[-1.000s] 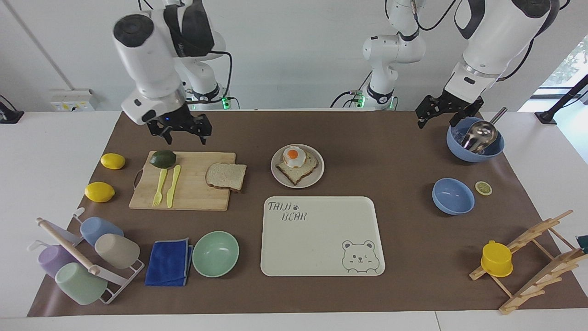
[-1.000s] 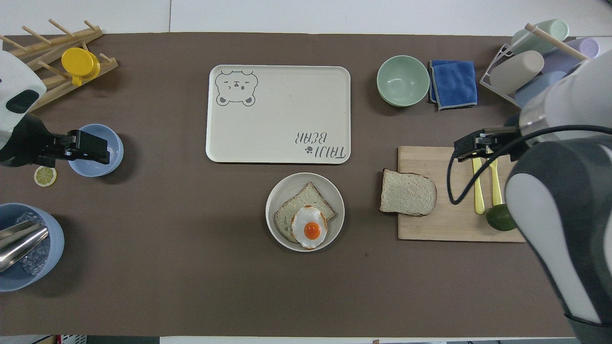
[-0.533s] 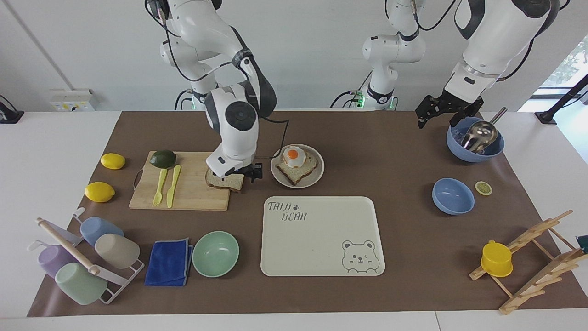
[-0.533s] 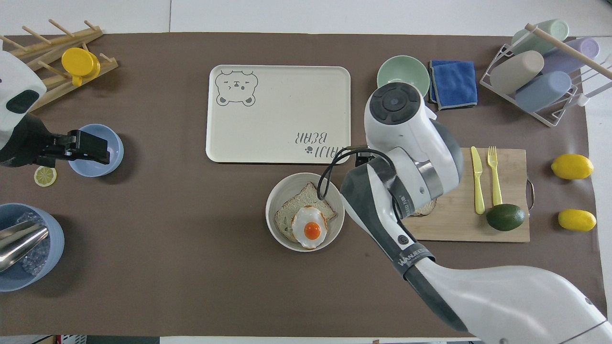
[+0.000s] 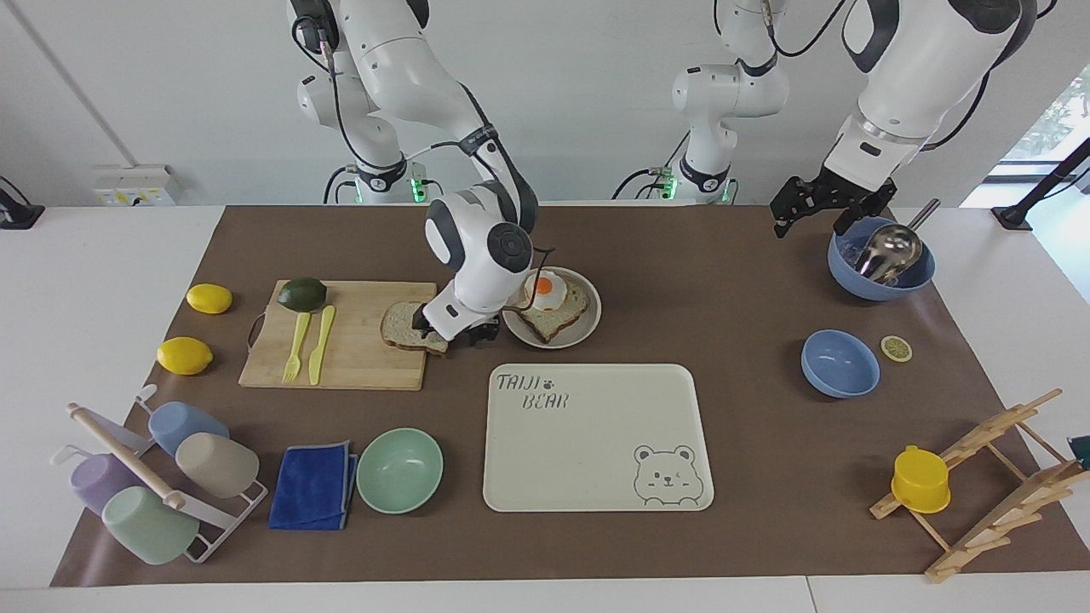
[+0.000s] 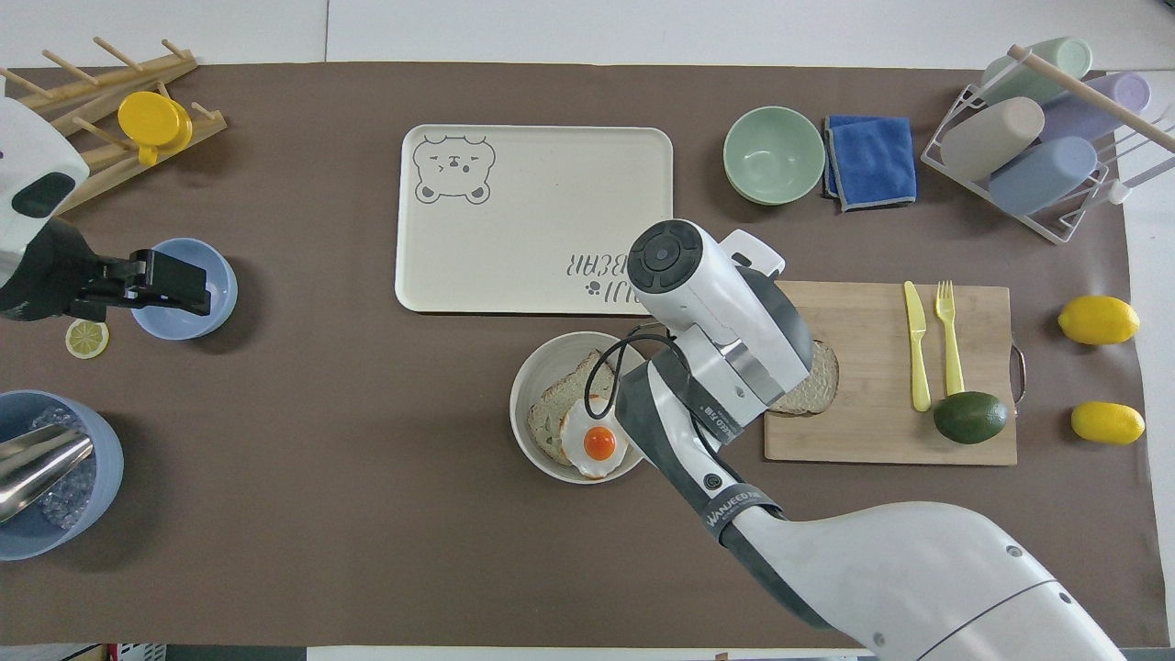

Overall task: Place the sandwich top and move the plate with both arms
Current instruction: 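Reach the right gripper to the bread slice on the cutting board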

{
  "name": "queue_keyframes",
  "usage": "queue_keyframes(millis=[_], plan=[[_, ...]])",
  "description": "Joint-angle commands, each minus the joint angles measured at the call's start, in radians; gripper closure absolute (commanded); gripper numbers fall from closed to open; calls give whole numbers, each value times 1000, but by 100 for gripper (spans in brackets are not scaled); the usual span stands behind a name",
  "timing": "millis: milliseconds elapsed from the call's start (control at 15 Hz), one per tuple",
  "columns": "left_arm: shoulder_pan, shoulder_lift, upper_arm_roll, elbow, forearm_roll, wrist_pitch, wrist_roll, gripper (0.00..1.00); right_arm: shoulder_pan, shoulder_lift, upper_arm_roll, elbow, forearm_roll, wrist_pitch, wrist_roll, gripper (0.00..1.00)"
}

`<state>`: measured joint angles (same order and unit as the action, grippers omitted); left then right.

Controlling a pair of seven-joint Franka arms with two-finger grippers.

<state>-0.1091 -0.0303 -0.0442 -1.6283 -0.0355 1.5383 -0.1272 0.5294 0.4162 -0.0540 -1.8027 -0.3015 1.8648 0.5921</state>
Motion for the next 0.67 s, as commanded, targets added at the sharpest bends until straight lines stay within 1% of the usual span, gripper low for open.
queue_keyframes(millis=[0, 467, 533, 600], plan=[[16, -30, -6, -30, -12, 6, 9, 0, 6, -34, 0, -60, -54, -6, -20, 0], [16, -30, -6, -30, -12, 6, 9, 0, 32, -54, 2, -107, -59, -12, -28, 0], [16, -30, -6, -30, -12, 6, 9, 0, 34, -54, 2, -107, -67, -24, -44, 2], [16, -30, -6, -30, -12, 6, 9, 0, 35, -56, 2, -107, -80, -36, -60, 10]])
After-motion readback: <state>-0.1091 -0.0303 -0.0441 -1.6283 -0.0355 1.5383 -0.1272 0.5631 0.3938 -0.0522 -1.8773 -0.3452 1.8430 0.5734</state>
